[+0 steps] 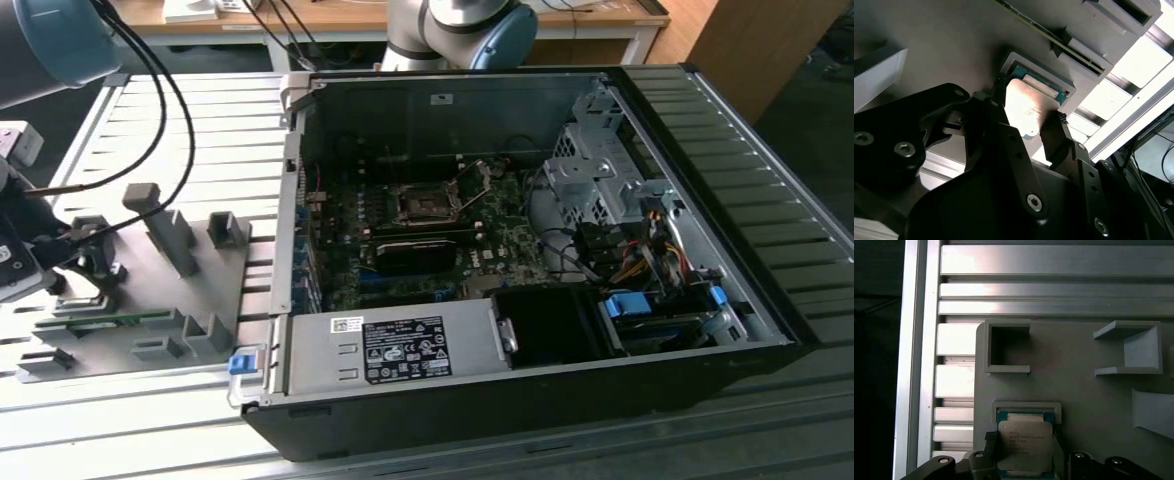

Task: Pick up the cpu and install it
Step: 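Pick up the cpu and move it towards the insertion slot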

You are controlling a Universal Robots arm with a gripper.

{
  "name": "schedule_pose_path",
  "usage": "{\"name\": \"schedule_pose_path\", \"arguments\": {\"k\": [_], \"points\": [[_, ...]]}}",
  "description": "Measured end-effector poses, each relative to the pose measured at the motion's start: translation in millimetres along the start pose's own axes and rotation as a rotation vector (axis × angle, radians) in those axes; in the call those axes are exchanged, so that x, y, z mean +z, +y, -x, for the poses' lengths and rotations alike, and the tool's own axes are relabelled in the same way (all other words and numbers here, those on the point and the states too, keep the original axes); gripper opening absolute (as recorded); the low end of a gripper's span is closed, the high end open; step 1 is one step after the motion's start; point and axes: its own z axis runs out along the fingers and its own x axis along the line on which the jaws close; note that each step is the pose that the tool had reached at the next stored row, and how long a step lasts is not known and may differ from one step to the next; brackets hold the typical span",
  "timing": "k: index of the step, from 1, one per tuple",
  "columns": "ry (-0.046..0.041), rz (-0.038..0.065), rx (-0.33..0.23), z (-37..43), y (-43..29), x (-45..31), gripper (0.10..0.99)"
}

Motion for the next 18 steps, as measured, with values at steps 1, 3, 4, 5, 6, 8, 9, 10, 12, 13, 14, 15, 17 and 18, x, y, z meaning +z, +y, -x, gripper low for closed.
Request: {"name": "schedule_pose_path", "arguments": {"k": [1,3,4,5,6,8,9,10,12,13,14,15,17,18], "points": [[0.0,0.0,0.0,0.0,0.1,-1.0,0.529],[0.0,0.0,0.0,0.0,0.3,-3.0,0.529],[-0.0001,0.0,0.0,-0.1,0.3,-4.1,0.529],[0.0,0.0,0.0,-0.1,0.4,-5.0,0.529],[-0.0001,0.0,0.0,-0.1,0.5,-5.5,0.529],[0.0,0.001,0.0,-0.1,0.6,-6.2,0.529],[0.0005,0.001,0.0,-0.2,0.6,-7.1,0.529],[0.0005,0.001,0.0,-0.2,0.7,-7.9,0.529],[0.0004,0.001,0.0,-0.2,0.8,-9.7,0.529],[0.0004,0.001,0.0,-0.2,0.9,-10.9,0.529],[0.0004,0.001,0.0,-0.3,1.1,-12.4,0.529],[0.0004,0.001,0.0,-0.3,1.2,-14.0,0.529],[0.0005,0.001,0.0,-0.4,1.5,-17.8,0.529],[0.0004,0.001,0.0,-0.4,1.6,-18.8,0.529]]}}
